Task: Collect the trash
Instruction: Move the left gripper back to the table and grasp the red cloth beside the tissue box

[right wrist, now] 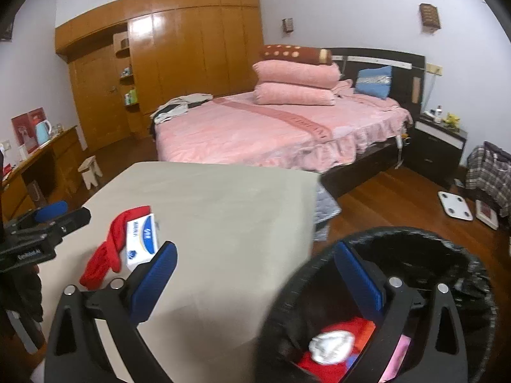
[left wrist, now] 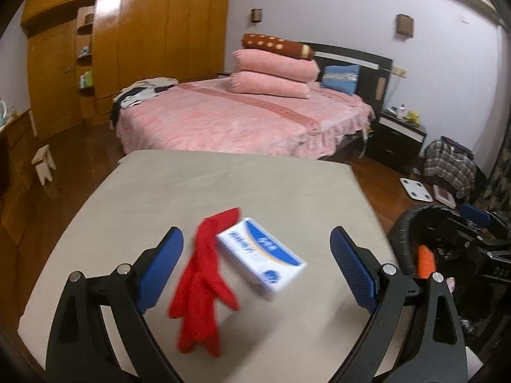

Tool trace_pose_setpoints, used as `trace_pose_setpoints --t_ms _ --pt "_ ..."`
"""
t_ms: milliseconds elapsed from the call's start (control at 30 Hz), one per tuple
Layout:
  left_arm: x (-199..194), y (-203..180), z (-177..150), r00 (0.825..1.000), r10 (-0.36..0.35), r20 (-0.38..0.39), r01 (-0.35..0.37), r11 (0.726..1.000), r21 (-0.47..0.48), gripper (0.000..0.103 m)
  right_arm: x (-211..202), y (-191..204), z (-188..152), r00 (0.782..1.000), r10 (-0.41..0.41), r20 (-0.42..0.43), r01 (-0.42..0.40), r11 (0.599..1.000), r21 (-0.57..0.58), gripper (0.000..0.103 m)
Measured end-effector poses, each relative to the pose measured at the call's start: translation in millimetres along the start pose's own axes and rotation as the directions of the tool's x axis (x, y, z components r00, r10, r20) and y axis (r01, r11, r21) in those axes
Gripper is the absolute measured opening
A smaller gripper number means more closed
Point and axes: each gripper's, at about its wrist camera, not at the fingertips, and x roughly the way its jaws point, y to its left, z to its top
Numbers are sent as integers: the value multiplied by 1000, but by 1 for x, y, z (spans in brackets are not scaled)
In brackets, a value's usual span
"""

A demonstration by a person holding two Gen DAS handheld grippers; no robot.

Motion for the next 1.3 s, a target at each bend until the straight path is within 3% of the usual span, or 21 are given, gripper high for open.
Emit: trace_pose_setpoints --t_ms 433,533,933,1000,1133,1300 --pt "57 54 -19 992 64 -110 -64 998 6 89 69 42 -9 997 17 -69 -17 1000 1 97" --pt "72 61 -25 987 52 -149 -53 999 -1 79 76 47 -12 996 12 -85 -13 1000 -6 97" --pt "110 74 -44 960 23 -280 -41 997 -58 60 87 57 -17 993 12 -117 -16 999 -37 97" --pt "111 72 -43 960 23 -280 -39 998 -51 51 88 59 -16 993 14 -119 -19 999 -42 97" --pt "111 72 -40 961 4 -276 -21 998 -59 10 90 62 -15 992 18 -121 -24 999 -47 97" --pt "101 75 -39 968 9 -250 -27 997 -70 7 93 69 -11 992 35 -123 -42 998 -54 97"
